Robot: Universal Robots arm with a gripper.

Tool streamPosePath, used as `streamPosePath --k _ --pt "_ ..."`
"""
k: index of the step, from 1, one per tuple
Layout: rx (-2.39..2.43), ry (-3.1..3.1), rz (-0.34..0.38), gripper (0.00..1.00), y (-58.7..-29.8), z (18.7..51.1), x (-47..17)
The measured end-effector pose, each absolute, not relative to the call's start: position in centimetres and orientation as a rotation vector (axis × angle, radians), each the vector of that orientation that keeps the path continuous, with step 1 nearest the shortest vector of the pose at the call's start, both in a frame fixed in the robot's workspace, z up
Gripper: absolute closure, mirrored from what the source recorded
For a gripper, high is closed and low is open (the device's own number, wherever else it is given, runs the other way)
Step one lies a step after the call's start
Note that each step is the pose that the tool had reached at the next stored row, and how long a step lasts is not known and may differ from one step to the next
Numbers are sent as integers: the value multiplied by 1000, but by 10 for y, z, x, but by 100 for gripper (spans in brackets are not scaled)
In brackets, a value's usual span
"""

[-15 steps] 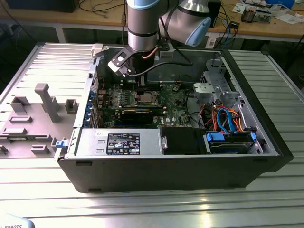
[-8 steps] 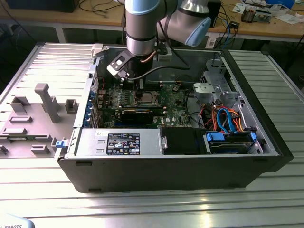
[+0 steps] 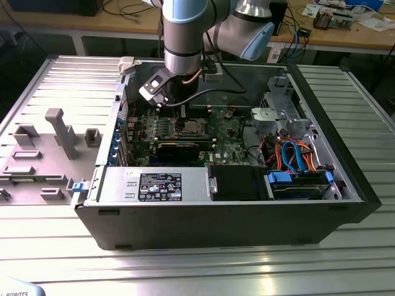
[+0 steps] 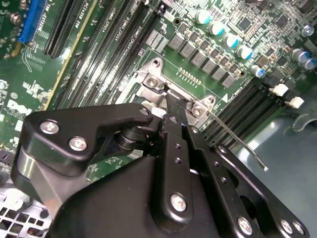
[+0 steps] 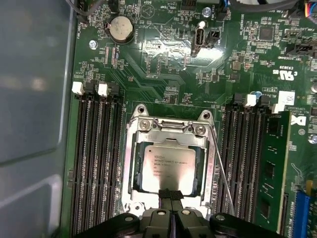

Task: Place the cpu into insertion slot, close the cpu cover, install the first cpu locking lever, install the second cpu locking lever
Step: 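Close the cpu cover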

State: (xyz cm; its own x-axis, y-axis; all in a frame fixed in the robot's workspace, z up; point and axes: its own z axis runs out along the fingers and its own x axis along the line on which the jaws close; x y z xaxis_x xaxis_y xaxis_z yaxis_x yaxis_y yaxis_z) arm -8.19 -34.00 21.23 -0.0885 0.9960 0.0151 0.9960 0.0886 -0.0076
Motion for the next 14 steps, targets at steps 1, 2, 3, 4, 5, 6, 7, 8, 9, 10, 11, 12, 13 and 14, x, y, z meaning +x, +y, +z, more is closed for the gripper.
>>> streamPosePath --k 1,2,3,4,5,6,7,8,9,10,11,12,13,14 --pt "-2110 -2306 -7 89 -340 215 -82" --pt "-2110 -2306 -7 89 -340 216 -82" --pt "-2110 -2306 -7 89 -340 216 -82" --pt "-2110 -2306 -7 89 -340 216 -80" --pt "-2110 -2306 -7 89 -340 216 -78" --pt "-2110 -2306 -7 89 -340 216 -75" --pt "-2110 -2306 -7 89 -340 216 -72" --pt "-2110 -2306 -7 89 -340 216 -70" --pt "-2110 -2306 -7 89 -340 216 -67" --pt "-2110 -2306 -7 89 -340 216 -66" --pt "-2110 -2306 -7 89 -340 216 -65" --pt "-2110 -2306 -7 89 -340 216 -65" --pt "-2110 -2305 -7 89 -340 216 -65" --pt "-2110 -2305 -7 89 -340 216 -65"
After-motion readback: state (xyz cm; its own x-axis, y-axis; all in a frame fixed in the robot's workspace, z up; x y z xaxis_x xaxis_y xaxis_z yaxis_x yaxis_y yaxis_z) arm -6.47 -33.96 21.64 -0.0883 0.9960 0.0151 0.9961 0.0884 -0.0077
